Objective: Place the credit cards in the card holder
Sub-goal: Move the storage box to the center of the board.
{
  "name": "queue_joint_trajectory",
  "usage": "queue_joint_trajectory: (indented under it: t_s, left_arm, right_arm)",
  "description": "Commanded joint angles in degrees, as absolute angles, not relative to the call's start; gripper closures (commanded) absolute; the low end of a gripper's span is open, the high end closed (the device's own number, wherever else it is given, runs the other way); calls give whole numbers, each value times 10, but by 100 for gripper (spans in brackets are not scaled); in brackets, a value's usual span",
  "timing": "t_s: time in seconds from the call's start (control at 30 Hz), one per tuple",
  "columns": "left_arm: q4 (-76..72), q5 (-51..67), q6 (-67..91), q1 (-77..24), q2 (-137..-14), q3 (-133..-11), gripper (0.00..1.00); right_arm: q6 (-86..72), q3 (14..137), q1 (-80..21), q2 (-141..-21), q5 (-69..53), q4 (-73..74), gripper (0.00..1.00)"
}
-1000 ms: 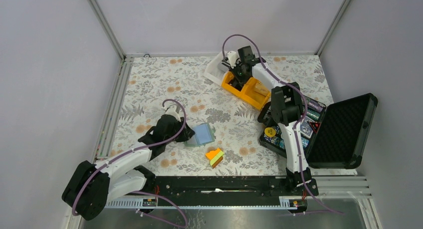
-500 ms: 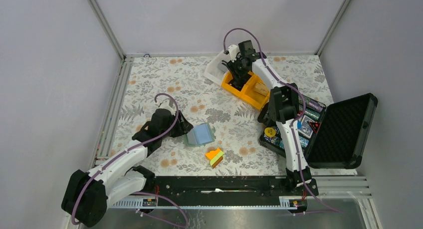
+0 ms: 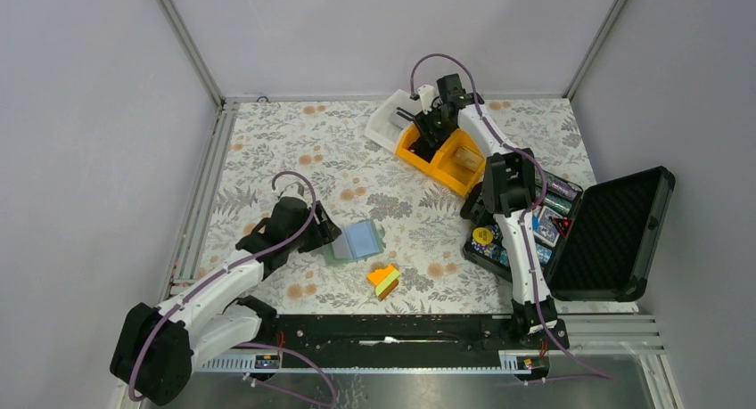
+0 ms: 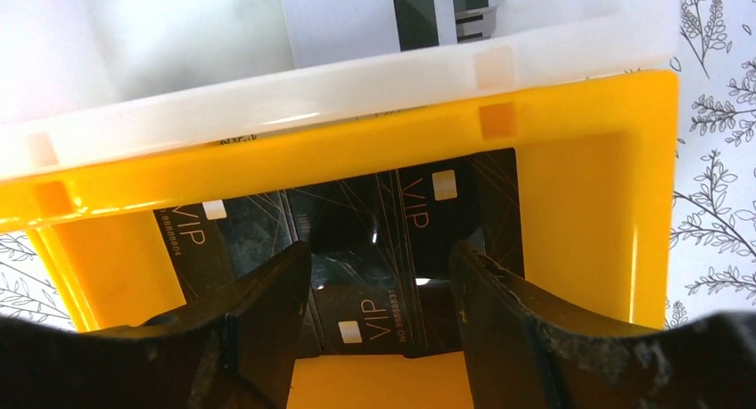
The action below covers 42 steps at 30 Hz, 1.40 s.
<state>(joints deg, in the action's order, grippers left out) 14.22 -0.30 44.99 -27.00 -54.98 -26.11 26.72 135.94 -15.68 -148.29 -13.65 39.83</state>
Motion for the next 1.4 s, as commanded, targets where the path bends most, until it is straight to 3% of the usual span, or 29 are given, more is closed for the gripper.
queue_joint_trajectory:
  t_s: [0.0,0.23,0.6,0.7,0.8,0.97,1.37]
  left_arm:
    - [142,-26,455,-266,-566,-264,38]
    - [122,-26,454,-266,-581,-255,41]
    - [96,-23,452,-266,-603,-252,60]
    - [95,-23,450,-266,-602,-252,61]
    - [95,-22,448,-266,-597,-252,62]
    - [95,-26,443,-266,-575,-258,61]
    - [140,-28,415,-265,-559,-332,60]
  right_arm:
    - [263,1405,-155,-1510,-166,444,36]
    - [254,1430,-155,-1528,-211,474,47]
    - [214,1427,-154,-1520,-264,475,69]
    - [208,1427,-153,-1517,-265,475,69]
    - [209,1419,-153,-1505,-256,472,62]
    - [205,1386,-154,-1483,-273,467,59]
    - [177,1177,-194,-1385,-310,331,57]
